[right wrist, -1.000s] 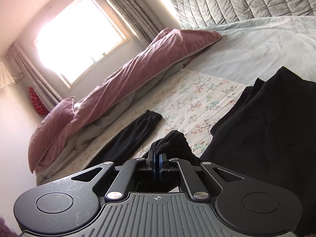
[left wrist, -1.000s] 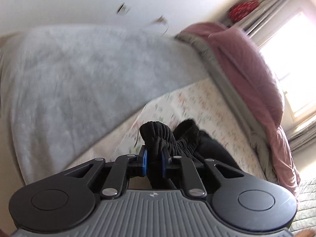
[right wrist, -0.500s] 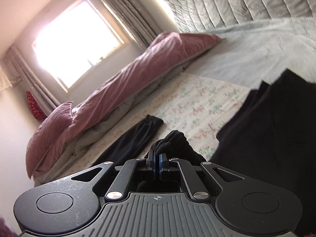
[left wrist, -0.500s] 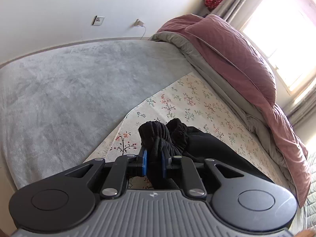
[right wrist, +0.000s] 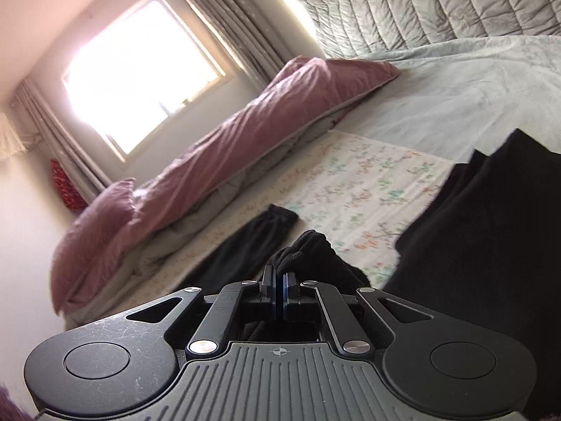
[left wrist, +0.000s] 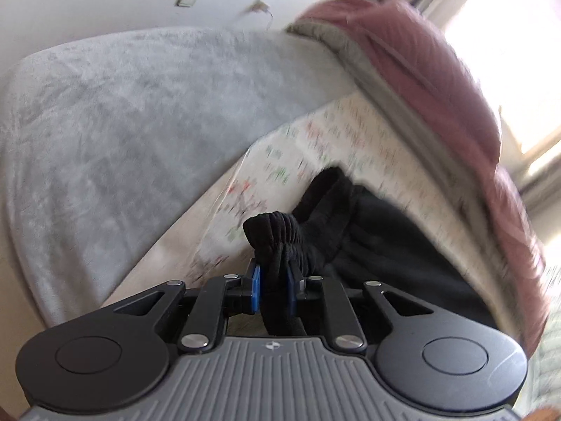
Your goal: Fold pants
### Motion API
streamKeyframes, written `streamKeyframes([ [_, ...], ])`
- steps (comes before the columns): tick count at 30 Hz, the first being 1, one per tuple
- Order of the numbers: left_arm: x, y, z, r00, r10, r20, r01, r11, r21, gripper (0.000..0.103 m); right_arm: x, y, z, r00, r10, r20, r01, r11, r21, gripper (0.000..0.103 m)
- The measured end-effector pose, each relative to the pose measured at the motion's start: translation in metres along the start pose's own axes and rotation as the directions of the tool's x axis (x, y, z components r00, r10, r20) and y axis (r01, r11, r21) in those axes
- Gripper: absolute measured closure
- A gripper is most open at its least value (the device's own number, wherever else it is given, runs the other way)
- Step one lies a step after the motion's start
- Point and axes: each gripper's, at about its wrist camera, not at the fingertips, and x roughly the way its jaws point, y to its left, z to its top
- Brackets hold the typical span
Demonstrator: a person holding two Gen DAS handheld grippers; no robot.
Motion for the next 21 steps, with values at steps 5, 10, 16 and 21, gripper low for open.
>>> streamKeyframes([
  [5,0.011,-0.041,0.034,0.997,-0.003,0.077,0.009,0.996,-0.084,0.065,0.034,0.024,0.022,1.000,0.004,0.004,-0.004,1.000,-0.022,0.100],
  [10,0.060,-0.091,0.073,0.993,0.074,0.095,-0.060,0.989,-0.137,0.065,0.112,0.043,0.049,0.998,-0.036,-0.054,0.034,0.998,-0.052,0.100],
  [16,0.135,-0.128,0.106,0.974,0.209,0.089,-0.192,0.967,-0.169,0.065,0.214,0.058,0.079,0.990,-0.093,-0.102,0.090,0.995,-0.032,0.100],
  [21,0.189,-0.138,0.120,0.964,0.255,0.077,-0.238,0.954,-0.182,0.064,0.303,0.073,0.097,0.976,-0.142,-0.165,0.136,0.990,-0.046,0.100],
])
